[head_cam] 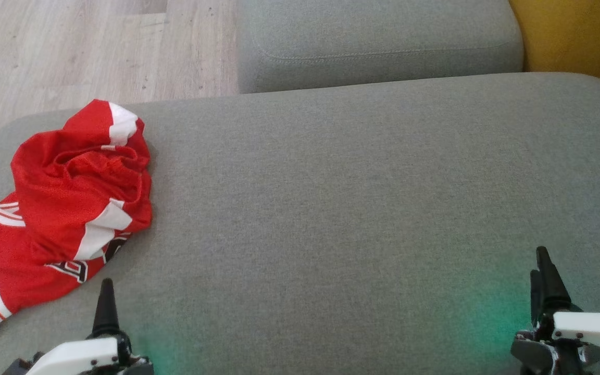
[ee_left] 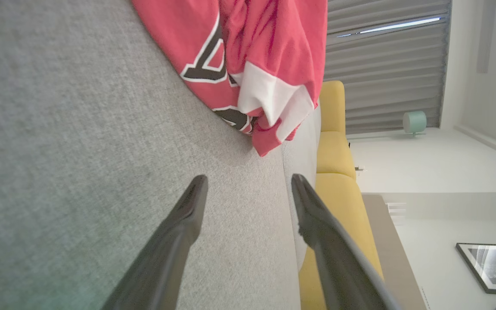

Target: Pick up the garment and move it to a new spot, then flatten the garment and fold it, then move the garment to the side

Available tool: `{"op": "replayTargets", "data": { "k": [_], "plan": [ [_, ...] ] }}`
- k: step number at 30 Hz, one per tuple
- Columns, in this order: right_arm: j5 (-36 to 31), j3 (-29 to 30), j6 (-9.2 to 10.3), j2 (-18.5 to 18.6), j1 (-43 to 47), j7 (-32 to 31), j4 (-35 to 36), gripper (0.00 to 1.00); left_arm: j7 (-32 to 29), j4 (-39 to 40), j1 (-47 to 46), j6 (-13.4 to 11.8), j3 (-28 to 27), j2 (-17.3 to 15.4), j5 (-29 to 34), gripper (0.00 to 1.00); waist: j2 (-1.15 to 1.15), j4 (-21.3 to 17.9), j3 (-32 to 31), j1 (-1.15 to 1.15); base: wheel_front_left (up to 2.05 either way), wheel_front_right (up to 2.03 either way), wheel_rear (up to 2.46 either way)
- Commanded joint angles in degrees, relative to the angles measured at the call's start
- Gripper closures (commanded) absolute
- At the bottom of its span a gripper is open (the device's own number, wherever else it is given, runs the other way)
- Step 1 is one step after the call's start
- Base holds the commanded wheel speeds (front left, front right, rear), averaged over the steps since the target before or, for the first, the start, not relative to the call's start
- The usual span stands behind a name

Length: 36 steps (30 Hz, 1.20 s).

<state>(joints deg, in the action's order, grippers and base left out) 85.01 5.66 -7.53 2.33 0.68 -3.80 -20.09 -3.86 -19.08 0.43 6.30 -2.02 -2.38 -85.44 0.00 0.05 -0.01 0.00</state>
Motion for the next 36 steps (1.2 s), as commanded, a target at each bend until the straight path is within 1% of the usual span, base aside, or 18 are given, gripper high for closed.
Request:
{"op": "replayTargets", "data": {
  "k": [1, 7, 8, 17, 28, 36],
  "plan": [
    [-2.9, -0.6, 0.01, 0.2, -2.4, 0.9, 2.4, 0.00, 0.8, 2.5, -2.3, -0.6, 0.2, -0.2, 3.1, 0.00, 0.00, 0.0, 0.0, 0.00, 0.00, 0.00, 0.00],
    [-9.7, -1.2, 0.01, 0.2, -2.3, 1.9, 3.8, 0.00, 1.8, 3.1, -2.4, -1.9, 1.9, -0.2, 9.3, 0.00, 0.00, 0.1, 0.0, 0.00, 0.00, 0.00, 0.00],
    [-9.7, -1.2, 0.01, 0.2, -2.3, 1.9, 3.8, 0.00, 1.8, 3.1, -2.4, -1.9, 1.9, -0.2, 9.3, 0.00, 0.00, 0.1, 0.0, 0.00, 0.00, 0.00, 0.00],
    [-17.5, -2.6, 0.01, 0.2, -2.1, 3.4, 6.3, 0.00, 3.4, 4.2, -2.6, -3.2, 3.7, -0.3, 16.2, 0.00, 0.00, 0.3, 0.1, 0.00, 0.00, 0.00, 0.00],
    [-26.0, -3.6, 0.02, 0.3, -2.1, 5.3, 4.3, 0.00, 5.2, 5.7, -2.6, -4.9, 5.5, -0.3, 24.5, 0.00, 0.00, 0.6, -0.2, 0.00, 0.00, 0.00, 0.00],
    [-32.5, -5.0, 0.02, 0.3, -2.2, 6.6, 5.1, 0.00, 6.6, 7.0, -2.7, -6.1, 7.2, -0.3, 31.8, 0.00, 0.00, 1.0, -0.4, 0.00, 0.00, 0.00, 0.00]
  ]
}}
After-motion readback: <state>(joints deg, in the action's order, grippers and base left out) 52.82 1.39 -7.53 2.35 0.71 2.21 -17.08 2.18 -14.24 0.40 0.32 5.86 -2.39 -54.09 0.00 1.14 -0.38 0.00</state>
